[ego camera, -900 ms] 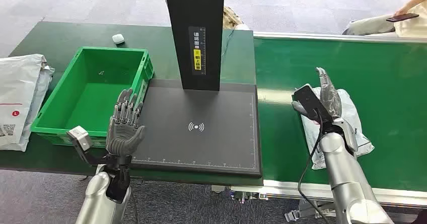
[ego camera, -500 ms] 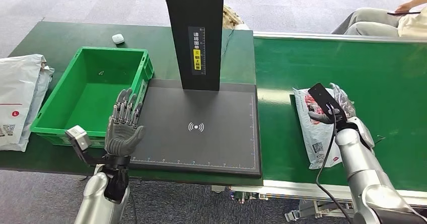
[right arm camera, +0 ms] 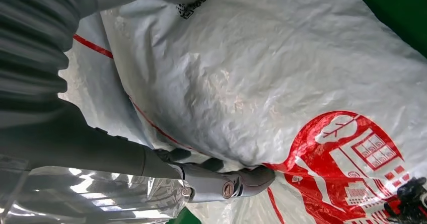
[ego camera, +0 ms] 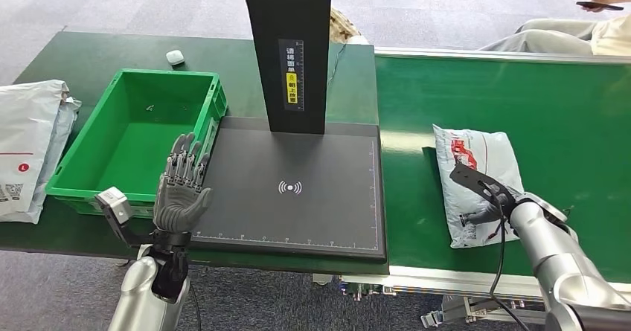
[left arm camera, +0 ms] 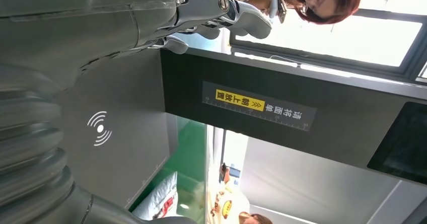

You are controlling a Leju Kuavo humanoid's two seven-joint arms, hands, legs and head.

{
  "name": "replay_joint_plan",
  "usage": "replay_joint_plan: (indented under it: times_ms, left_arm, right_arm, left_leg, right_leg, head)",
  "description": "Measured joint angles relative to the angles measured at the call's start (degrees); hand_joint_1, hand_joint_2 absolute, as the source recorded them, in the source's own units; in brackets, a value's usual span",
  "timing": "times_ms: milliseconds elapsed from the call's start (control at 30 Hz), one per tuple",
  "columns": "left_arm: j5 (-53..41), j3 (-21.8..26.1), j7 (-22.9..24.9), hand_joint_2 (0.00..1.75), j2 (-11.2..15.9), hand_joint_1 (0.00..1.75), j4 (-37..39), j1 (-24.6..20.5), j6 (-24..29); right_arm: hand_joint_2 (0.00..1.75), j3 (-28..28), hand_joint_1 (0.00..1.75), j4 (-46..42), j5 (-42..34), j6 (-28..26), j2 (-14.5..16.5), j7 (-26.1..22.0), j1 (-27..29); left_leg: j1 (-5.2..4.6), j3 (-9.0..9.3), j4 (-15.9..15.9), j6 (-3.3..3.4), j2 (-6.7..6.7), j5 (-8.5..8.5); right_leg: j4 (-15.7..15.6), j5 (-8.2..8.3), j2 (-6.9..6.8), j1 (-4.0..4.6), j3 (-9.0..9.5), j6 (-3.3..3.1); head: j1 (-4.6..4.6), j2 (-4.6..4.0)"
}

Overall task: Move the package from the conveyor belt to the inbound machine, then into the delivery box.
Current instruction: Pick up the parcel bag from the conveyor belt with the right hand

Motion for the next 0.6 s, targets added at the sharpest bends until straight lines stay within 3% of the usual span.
replay_joint_plan:
  times_ms: [433, 533, 600]
  left_arm:
    - [0.1, 0.0, 0.9, 1.75, 0.0, 0.0, 0.0, -0.2, -0.2]
    - [0.1, 0.1, 1.1, 1.75, 0.0, 0.0, -0.2, -0.1, -0.2]
    - [0.1, 0.2, 1.3, 1.75, 0.0, 0.0, -1.1, 0.5, 0.1]
  right_arm:
    - [1.75, 1.9, 1.75, 0.9, 0.3, -1.3, 0.0, 1.7, -1.7]
    - [1.75, 1.6, 1.75, 0.9, -1.8, -6.1, 0.3, 1.0, -1.6]
    - [1.75, 0.2, 1.75, 0.6, -6.0, -13.4, 1.2, -1.8, -1.4]
  left_leg:
    - [0.0, -0.01, 0.0, 0.0, 0.0, 0.0]
    - [0.0, -0.04, 0.0, 0.0, -0.01, 0.0]
    - [0.0, -0.05, 0.0, 0.0, 0.0, 0.0]
  right_leg:
    - [0.0, 0.0, -0.01, 0.0, 0.01, 0.0]
    - [0.0, 0.0, -0.01, 0.0, 0.01, 0.0]
    - [0.0, 0.0, 0.02, 0.0, -0.01, 0.0]
  head:
    - [0.01, 0.0]
    - [0.02, 0.0]
    - [0.01, 0.0]
